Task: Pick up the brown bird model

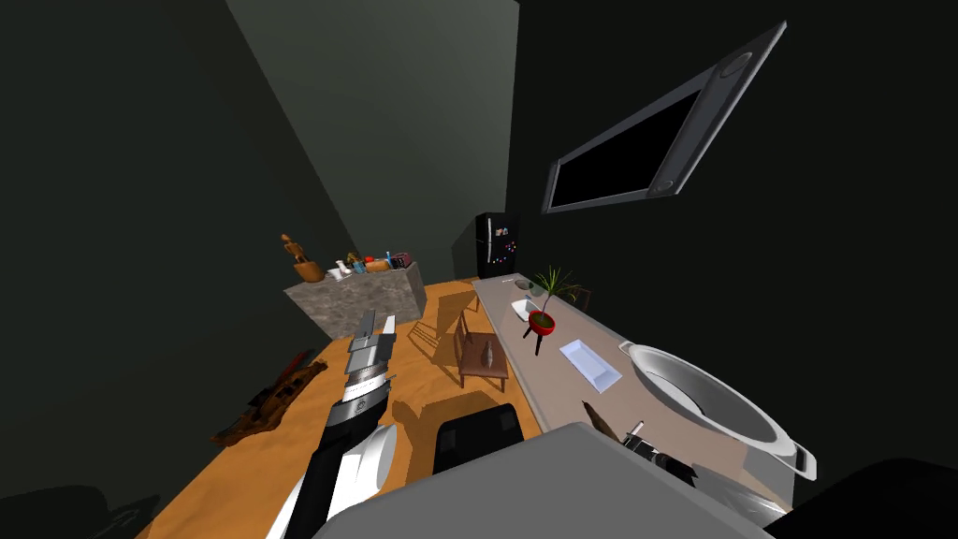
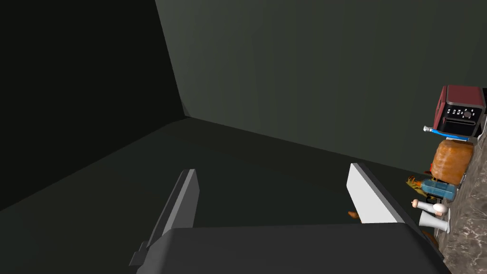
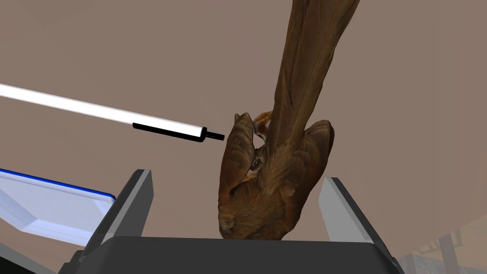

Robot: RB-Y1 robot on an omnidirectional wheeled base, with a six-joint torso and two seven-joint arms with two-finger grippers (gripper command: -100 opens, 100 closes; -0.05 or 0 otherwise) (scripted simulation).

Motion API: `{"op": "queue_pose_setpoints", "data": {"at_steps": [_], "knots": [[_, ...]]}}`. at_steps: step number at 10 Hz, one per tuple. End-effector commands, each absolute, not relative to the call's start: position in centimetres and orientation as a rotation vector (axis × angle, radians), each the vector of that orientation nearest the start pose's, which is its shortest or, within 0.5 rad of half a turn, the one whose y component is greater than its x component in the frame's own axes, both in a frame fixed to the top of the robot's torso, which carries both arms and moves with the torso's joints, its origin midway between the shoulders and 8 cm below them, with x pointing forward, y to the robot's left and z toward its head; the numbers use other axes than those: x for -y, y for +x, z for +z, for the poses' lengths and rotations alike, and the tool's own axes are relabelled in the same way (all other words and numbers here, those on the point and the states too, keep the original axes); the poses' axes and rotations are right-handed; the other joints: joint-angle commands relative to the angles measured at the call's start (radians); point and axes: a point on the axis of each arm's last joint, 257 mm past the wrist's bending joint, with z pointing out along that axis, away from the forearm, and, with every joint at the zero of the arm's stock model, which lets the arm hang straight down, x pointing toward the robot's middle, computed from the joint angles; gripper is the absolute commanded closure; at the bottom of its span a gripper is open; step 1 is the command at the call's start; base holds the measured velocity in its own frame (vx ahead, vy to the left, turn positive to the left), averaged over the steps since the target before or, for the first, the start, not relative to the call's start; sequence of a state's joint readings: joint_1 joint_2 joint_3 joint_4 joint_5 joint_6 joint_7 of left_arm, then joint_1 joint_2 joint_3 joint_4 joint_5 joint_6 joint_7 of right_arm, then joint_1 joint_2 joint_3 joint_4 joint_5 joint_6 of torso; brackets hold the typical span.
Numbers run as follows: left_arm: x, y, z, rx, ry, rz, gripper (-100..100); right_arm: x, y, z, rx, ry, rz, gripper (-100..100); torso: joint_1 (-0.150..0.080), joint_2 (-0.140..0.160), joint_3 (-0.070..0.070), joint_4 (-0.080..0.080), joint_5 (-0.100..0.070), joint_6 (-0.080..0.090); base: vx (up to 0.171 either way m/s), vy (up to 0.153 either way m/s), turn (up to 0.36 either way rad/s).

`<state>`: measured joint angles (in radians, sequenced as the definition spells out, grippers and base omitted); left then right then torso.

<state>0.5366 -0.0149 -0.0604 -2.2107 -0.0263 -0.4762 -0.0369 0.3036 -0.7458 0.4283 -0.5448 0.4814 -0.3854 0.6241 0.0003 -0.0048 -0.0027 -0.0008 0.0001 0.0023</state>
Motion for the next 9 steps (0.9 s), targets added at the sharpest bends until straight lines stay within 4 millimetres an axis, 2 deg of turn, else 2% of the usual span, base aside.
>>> {"op": "queue_pose_setpoints", "data": {"at_steps": [1,2,3,4,5,8,9], "knots": [[-26.4,36.0,-2.4,-0.715,-0.745,-1.271,0,56.0,7.0,-58.6,-2.753,-0.316,-0.225,-100,0.000,0.000,0.000,0.000,0.000,0.000,0.065,-0.007,-0.143],[-26.4,36.0,-2.4,-0.715,-0.745,-1.271,0,55.7,8.0,-58.7,-2.739,-0.335,-0.218,-100,-0.001,0.000,0.000,0.000,0.000,-0.001,0.065,-0.013,-0.222],[-26.4,36.0,-2.4,-0.715,-0.745,-1.271,0,55.6,7.8,-58.8,-2.745,-0.366,-0.218,-100,-0.002,0.000,0.000,0.000,-0.001,0.000,0.055,-0.003,-0.139],[-26.4,36.0,-2.4,-0.715,-0.745,-1.271,0,55.2,8.7,-59.0,-2.732,-0.384,-0.209,-100,-0.002,0.001,0.000,0.000,-0.001,-0.001,0.083,-0.009,-0.293],[-26.4,36.0,-2.4,-0.715,-0.745,-1.271,0,55.1,8.5,-59.1,-2.738,-0.415,-0.209,-100,-0.004,-0.001,0.000,0.000,-0.001,0.000,0.070,-0.001,-0.098],[-26.4,36.0,-2.4,-0.715,-0.745,-1.271,0,54.1,9.9,-59.5,-2.720,-0.478,-0.184,-100,-0.005,0.000,0.000,0.000,-0.001,-0.001,0.070,-0.014,-0.199],[-26.4,36.0,-2.4,-0.715,-0.745,-1.271,0,54.0,9.6,-59.6,-2.725,-0.508,-0.183,-100,-0.006,-0.001,-0.001,0.000,-0.002,0.000,0.065,0.006,-0.112]]}}
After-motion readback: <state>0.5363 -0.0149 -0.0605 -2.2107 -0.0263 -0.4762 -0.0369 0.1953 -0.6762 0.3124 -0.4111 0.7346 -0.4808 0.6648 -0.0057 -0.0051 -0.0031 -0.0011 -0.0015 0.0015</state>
